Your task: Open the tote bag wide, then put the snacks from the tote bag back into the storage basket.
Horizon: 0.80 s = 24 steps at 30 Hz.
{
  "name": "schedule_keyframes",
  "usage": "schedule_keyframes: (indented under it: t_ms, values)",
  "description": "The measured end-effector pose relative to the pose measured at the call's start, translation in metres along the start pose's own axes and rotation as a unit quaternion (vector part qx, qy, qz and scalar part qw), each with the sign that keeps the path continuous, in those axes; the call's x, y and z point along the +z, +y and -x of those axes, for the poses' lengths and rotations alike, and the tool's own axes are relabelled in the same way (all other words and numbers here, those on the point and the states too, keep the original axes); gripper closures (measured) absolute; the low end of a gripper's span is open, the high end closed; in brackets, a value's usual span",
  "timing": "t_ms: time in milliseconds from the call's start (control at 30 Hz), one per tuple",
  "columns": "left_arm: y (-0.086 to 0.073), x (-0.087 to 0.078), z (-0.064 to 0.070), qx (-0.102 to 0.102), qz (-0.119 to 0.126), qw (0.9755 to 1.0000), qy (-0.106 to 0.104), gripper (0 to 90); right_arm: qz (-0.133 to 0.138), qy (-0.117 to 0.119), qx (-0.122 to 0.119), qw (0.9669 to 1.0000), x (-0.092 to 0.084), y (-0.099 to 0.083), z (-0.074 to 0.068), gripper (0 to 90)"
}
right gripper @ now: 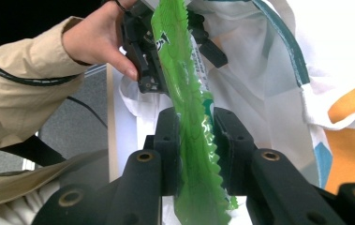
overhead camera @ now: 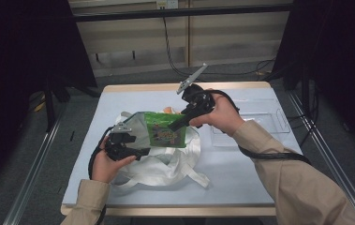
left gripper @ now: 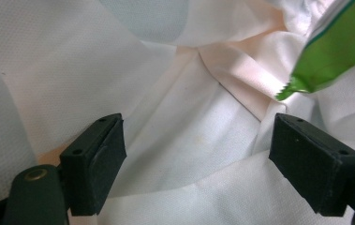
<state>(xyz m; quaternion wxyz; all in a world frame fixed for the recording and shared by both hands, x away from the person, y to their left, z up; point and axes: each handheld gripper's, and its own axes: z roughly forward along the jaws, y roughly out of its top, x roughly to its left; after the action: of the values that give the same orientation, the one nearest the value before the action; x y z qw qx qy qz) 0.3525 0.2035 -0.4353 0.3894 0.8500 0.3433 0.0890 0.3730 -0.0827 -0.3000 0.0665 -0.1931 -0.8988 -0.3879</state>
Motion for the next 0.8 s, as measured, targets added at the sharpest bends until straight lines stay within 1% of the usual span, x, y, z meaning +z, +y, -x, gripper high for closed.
schedule_keyframes:
  t_ms: [167,200,267,300,333,367,500,667,767,800]
  values:
    - [0.0,0.0,0.0,0.003,-0.002,1.0,0.003,17.9,-0.002,-0.001,0.002,1.0,-0.005,-0.003,-0.002,72.4]
    - [0.001,0.001,0.001,0.0,0.001,1.0,0.001,17.9,0.004,0.001,0.001,1.0,-0.008,-0.003,-0.002,72.4]
    - [0.002,0.001,0.001,0.0,-0.001,1.0,0.001,17.9,0.004,0.001,0.002,1.0,-0.009,-0.004,-0.003,72.5]
    - [0.002,0.002,0.001,0.003,0.0,1.0,0.0,17.9,0.004,0.005,0.005,1.0,-0.012,-0.004,-0.004,72.5]
    - [0.002,0.002,0.001,0.005,0.0,1.0,0.0,17.9,0.005,0.004,0.003,1.0,-0.013,-0.005,-0.004,72.5]
    - [0.001,0.002,0.002,0.003,0.001,1.0,-0.002,17.8,0.002,0.003,0.005,1.0,-0.016,-0.006,-0.005,72.5]
    - [0.002,0.003,0.002,0.004,0.002,1.0,-0.002,17.8,0.002,0.005,0.009,0.9999,-0.019,-0.008,-0.005,72.5]
    - [0.002,0.003,0.002,0.003,-0.003,1.0,0.001,17.8,0.0,0.009,0.011,0.9999,-0.026,-0.013,-0.004,72.7]
    - [0.002,0.003,0.003,0.001,0.0,1.0,0.002,17.7,0.0,0.012,0.013,0.9998,-0.029,-0.015,-0.004,72.9]
    - [0.002,0.003,0.003,0.004,-0.001,1.0,0.003,17.8,0.0,0.009,0.014,0.9999,-0.03,-0.015,-0.005,73.0]
